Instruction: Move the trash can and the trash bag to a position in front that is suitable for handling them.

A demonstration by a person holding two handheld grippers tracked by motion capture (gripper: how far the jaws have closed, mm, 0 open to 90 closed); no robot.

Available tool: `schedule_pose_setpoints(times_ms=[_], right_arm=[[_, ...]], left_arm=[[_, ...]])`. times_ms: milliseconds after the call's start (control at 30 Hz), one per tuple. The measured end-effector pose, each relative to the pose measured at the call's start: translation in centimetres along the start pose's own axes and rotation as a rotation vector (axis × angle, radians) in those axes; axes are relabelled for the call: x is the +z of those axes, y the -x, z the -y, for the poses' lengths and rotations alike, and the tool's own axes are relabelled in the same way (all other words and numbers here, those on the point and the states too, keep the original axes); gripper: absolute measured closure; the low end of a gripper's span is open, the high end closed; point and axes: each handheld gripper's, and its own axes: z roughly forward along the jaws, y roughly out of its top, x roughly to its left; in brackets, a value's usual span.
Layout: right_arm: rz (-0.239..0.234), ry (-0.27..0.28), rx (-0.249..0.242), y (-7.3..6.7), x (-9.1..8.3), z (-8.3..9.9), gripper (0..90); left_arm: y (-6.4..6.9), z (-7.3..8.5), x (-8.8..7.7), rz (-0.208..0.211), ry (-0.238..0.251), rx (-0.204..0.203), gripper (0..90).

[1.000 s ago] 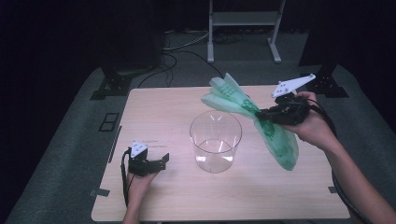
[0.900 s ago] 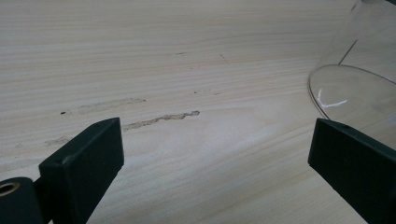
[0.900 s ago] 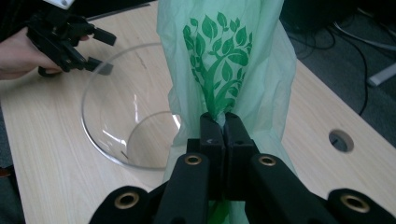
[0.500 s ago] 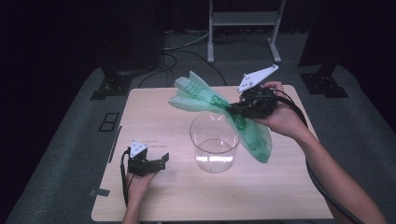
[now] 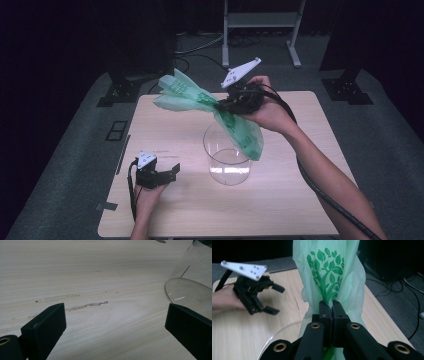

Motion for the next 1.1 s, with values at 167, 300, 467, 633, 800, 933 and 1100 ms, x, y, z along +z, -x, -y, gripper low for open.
schedule_pose_setpoints(times_ms=[167, 300, 467, 633, 800, 933, 1100], right_arm=[[-0.011, 0.047, -0.002, -0.1, 1.8, -0.8, 89.1], [-0.019, 0.062, 0.005, -0.2, 2.8, -0.8, 89.1], [-0.035, 0.060, 0.009, -0.2, 3.7, -0.1, 89.1], [-0.060, 0.066, 0.013, -0.7, 4.0, 1.4, 88.9], [-0.087, 0.039, 0.012, -1.3, 4.5, 3.4, 88.9], [-0.107, 0.037, 0.031, -1.3, 4.5, 5.0, 88.8], [-0.125, 0.027, 0.052, -1.4, 4.4, 7.0, 88.3]], left_arm=[[-0.2, 0.1, -0.1, -0.002, 0.005, -0.007, 2.4], [-0.2, 0.1, -0.2, -0.003, 0.006, -0.008, 2.4], [-0.2, 0.1, -0.2, -0.002, 0.008, -0.009, 2.4], [-0.1, 0.1, -0.1, -0.001, 0.005, -0.008, 2.4], [0.0, 0.1, -0.1, -0.003, 0.007, -0.003, 2.4], [0.0, 0.1, -0.1, -0.002, 0.000, 0.001, 2.4], [0.1, 0.2, 0.1, 0.000, -0.002, 0.004, 2.4]])
